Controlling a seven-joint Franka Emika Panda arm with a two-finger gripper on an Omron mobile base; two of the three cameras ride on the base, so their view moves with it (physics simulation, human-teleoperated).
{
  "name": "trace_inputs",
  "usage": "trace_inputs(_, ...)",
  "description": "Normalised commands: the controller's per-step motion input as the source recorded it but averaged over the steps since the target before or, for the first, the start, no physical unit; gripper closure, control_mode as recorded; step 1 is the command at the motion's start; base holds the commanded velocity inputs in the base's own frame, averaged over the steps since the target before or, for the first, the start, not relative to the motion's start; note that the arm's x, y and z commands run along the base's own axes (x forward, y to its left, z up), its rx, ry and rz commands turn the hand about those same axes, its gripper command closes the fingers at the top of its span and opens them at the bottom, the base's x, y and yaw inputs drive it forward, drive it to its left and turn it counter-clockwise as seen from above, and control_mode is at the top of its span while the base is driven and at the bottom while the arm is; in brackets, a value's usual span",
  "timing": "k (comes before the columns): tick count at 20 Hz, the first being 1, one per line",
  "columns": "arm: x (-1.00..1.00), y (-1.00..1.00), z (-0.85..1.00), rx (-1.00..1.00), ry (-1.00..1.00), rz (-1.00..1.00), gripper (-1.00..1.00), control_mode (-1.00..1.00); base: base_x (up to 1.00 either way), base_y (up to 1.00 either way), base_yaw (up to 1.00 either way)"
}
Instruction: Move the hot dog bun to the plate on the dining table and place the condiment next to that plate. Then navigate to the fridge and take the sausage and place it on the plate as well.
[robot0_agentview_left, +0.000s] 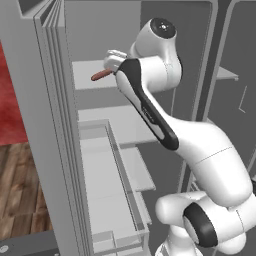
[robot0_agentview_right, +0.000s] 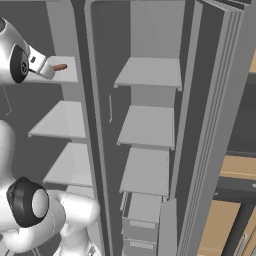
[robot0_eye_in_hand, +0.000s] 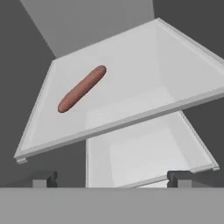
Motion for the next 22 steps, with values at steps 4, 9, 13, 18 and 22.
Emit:
trace_inputs(4, 0.26, 0.01, -0.11, -0.02, 0.08, -0.03, -1.0, -1.0, 0.0, 0.0, 0.0)
trace_inputs(9, 0.35, 0.0, -0.09, 0.0, 0.01, -0.03, -1.0, -1.0, 0.0, 0.0, 0.0)
trace_inputs(13, 0.33, 0.02, -0.03, 0.0, 0.0, -0.03, -1.0, -1.0, 0.0, 0.0, 0.0)
trace_inputs(18, 0.31, 0.14, 0.0, 0.0, 0.03, -0.05, -1.0, -1.0, 0.0, 0.0, 0.0)
trace_inputs(22, 0.26, 0.18, 0.0, 0.0, 0.07, -0.07, -1.0, -1.0, 0.0, 0.0, 0.0)
